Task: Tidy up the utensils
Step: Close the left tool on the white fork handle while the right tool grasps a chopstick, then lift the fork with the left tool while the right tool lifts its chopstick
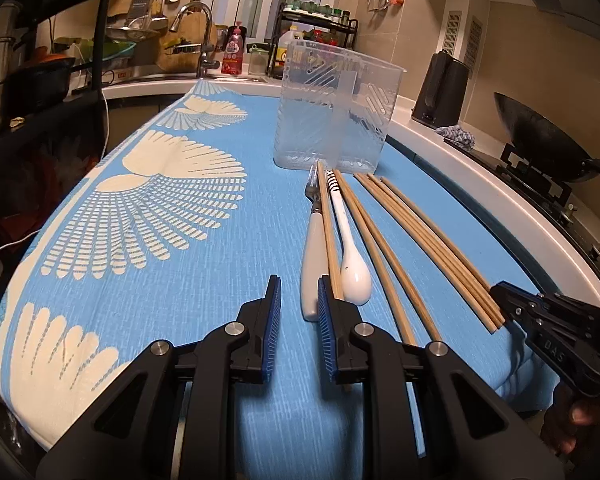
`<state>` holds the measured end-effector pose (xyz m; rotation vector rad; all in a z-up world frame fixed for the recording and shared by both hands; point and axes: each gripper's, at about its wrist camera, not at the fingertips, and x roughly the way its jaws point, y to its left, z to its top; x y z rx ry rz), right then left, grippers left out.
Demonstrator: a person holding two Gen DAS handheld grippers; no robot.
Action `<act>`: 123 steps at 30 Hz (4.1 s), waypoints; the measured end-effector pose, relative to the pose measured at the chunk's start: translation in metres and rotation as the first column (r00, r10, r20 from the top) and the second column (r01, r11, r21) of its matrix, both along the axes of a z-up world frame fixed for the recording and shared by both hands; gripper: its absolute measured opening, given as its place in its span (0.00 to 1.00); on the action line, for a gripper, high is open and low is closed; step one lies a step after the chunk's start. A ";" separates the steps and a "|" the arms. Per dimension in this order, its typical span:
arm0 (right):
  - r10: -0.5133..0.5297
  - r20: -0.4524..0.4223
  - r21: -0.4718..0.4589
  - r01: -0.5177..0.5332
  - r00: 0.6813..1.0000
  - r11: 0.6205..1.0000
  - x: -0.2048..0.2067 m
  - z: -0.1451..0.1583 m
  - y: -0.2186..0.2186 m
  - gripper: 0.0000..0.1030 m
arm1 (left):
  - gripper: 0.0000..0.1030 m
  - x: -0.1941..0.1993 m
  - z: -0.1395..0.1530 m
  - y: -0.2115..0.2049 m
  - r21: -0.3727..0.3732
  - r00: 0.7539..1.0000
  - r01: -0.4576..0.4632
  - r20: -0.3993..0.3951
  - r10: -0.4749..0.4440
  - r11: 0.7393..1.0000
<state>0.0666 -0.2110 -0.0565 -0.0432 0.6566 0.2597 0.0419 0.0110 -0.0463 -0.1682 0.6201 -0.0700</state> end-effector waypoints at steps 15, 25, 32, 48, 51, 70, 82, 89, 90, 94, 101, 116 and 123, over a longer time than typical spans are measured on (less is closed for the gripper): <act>-0.016 -0.001 0.036 0.016 1.000 0.999 -0.004 -0.001 -0.007 0.06 | 0.19 0.020 -0.008 -0.022 0.110 0.999 0.019 -0.044 -0.014 0.994; -0.026 -0.018 0.039 0.027 1.000 0.999 -0.003 0.000 -0.008 0.05 | 0.17 -0.009 -0.006 0.001 0.110 0.999 0.008 -0.046 -0.003 0.994; -0.050 -0.019 0.046 0.051 0.999 0.998 -0.011 -0.001 -0.010 0.05 | 0.17 -0.044 -0.005 0.028 0.102 0.998 -0.057 -0.019 0.059 0.993; -0.054 -0.007 0.038 0.054 0.999 0.998 -0.016 -0.001 -0.013 0.07 | 0.23 -0.044 -0.014 0.025 0.103 0.996 -0.086 0.047 0.082 0.991; -0.052 -0.002 0.034 0.052 0.999 0.998 -0.016 -0.002 -0.012 0.07 | 0.23 -0.044 -0.014 0.025 0.106 0.995 -0.090 0.051 0.085 0.990; -0.064 0.031 0.042 0.063 0.997 0.997 -0.017 -0.004 -0.011 0.06 | 0.22 -0.048 -0.015 0.027 0.115 0.992 -0.113 0.066 0.105 0.987; -0.056 -0.002 0.037 0.056 0.998 0.998 -0.012 0.008 -0.013 0.05 | 0.17 -0.041 -0.004 0.024 0.128 0.996 -0.083 0.043 0.079 0.988; -0.033 0.038 0.020 0.032 0.999 0.999 -0.020 0.040 -0.015 0.05 | 0.17 -0.045 0.020 0.024 0.140 0.996 -0.069 0.074 0.059 0.988; -0.031 0.046 0.020 0.030 0.998 0.999 -0.021 0.046 -0.016 0.05 | 0.17 -0.045 0.024 0.024 0.142 0.995 -0.068 0.080 0.057 0.987; -0.017 0.077 0.017 0.016 0.997 1.000 -0.024 0.070 -0.018 0.05 | 0.17 -0.044 0.042 0.028 0.146 0.992 -0.075 0.108 0.059 0.986; 0.003 0.123 0.022 -0.006 0.992 1.000 -0.023 0.102 -0.022 0.05 | 0.17 -0.037 0.066 0.036 0.151 0.986 -0.099 0.151 0.076 0.983; 0.025 0.200 0.045 -0.035 0.980 0.998 0.003 0.164 -0.020 0.05 | 0.16 0.005 0.128 0.053 0.105 0.983 -0.054 0.180 0.034 0.993; 0.036 0.186 0.084 -0.052 0.982 0.995 0.024 0.189 -0.016 0.05 | 0.16 0.027 0.149 0.051 0.101 0.987 -0.023 0.158 0.007 0.995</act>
